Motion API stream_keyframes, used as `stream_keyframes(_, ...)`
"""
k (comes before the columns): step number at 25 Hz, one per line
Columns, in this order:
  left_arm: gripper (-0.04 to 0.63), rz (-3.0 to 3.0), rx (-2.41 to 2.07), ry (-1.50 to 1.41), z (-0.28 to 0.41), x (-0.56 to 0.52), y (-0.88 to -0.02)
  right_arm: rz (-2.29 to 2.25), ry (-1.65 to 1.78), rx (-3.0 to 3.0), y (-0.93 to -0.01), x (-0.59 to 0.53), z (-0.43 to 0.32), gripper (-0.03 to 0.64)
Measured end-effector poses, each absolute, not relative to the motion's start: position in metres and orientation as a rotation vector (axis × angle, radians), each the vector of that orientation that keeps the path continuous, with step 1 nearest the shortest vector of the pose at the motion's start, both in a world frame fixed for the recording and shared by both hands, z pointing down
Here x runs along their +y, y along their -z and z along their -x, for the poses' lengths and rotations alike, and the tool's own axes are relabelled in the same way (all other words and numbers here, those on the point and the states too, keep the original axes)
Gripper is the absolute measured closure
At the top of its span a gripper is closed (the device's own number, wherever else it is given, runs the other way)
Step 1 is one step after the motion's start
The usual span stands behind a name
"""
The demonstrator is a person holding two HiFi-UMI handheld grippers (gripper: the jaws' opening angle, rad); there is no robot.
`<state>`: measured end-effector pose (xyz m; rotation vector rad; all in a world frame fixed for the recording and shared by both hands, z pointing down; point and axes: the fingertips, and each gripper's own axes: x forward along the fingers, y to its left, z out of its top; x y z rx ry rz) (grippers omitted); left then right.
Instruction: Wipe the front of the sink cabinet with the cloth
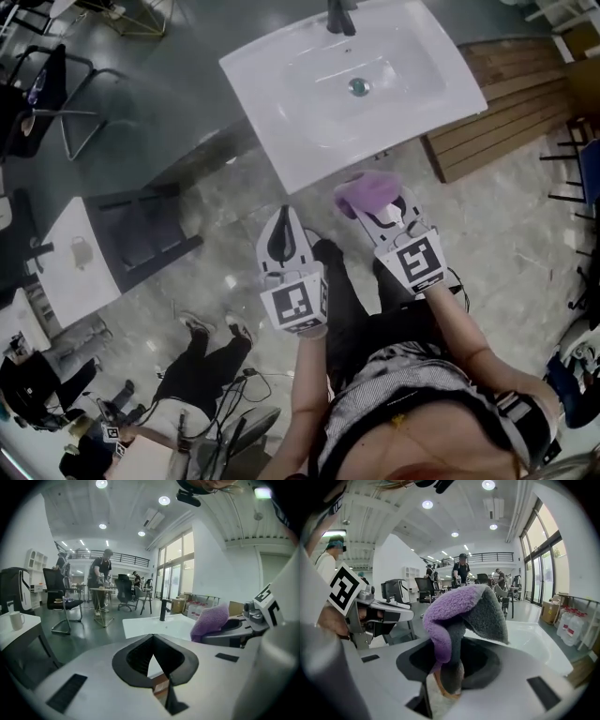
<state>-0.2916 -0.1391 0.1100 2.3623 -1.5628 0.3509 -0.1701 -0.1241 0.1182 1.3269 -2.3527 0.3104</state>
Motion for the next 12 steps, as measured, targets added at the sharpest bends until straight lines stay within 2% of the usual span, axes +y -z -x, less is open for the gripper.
stream_keyframes(12,0.594,-2.321,-1.550,-0.341,0.294,-0.126,-0.202,-1.218,-0.300,-2.387,-0.203,-0.114,0.197,0.434)
